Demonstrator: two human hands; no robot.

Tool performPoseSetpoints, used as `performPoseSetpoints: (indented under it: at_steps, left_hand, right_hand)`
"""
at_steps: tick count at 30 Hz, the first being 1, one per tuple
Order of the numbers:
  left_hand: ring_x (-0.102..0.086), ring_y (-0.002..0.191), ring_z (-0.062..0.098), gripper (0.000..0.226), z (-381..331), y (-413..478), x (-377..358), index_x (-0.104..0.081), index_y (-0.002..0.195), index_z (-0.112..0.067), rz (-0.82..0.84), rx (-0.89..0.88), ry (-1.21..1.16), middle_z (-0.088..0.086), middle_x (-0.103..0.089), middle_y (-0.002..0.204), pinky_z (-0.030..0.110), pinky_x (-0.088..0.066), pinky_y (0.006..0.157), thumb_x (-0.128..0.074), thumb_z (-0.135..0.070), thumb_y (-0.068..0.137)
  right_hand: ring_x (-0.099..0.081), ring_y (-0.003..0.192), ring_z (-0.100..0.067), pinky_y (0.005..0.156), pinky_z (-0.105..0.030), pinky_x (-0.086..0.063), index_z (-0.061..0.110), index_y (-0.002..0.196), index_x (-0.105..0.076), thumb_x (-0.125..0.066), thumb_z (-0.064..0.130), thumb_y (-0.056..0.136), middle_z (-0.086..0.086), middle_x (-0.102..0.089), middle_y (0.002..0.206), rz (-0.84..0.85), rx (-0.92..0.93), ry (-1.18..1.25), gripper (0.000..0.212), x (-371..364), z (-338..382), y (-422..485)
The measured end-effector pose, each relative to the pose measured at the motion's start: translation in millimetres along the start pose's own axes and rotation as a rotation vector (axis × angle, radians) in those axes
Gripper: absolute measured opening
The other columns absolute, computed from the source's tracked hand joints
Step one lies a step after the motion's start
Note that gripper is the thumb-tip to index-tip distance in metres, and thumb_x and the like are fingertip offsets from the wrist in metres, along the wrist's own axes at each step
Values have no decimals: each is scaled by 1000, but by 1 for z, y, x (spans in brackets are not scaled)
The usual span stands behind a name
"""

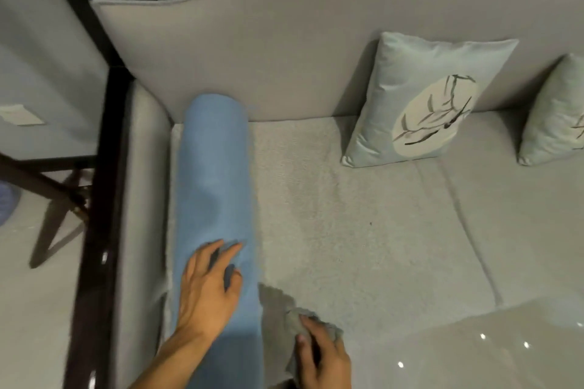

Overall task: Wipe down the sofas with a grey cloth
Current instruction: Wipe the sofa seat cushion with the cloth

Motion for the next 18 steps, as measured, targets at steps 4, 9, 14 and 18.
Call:
performPoseSetpoints:
  at_steps: [4, 9, 14, 18]
  left_hand:
    - [-38, 144, 30, 49, -34, 12, -69, -70, 127, -36, 42, -28, 225, -1, -59, 141, 62, 1, 122, -46, -44, 86]
    - [-32, 150, 29, 49, -29, 21, -93, -67, 131, -38, 52, 12, 490, 2, -55, 146, 71, 1, 119, -56, -40, 84]
    - [-28, 150, 33, 51, -19, 22, -73, -71, 127, -30, 1, 59, 591, 3, -50, 149, 73, -6, 117, -81, -21, 78]
    - [-33, 142, 42, 53, -16, 31, -63, -74, 121, -27, -81, 113, 594, 10, -51, 141, 77, -7, 115, -86, -15, 71]
  right_hand:
    - [-64, 112, -28, 98, -29, -49, 38, 123, -67, -64, 30, 94, -5, -69, 122, 95, -300, -63, 30, -12, -115, 52]
    - [-59, 112, -25, 93, -25, -44, 24, 134, -61, -52, 30, 102, -9, -61, 129, 127, -295, -147, 34, -46, -175, 140]
    - [-60, 110, -24, 91, -30, -49, 34, 136, -58, -55, 31, 101, -1, -55, 131, 443, -161, -166, 35, -87, -186, 93]
    - [-60, 94, -16, 83, -24, -44, 28, 131, -64, -55, 29, 101, -6, -57, 128, 198, -325, -195, 32, -53, -218, 119]
Point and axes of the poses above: each hand's wrist, its own y-axis towards the middle knuckle, its own x-axis out of the back of the hand, z = x × y, the point moved 10 cm from there along y, towards the middle knuckle
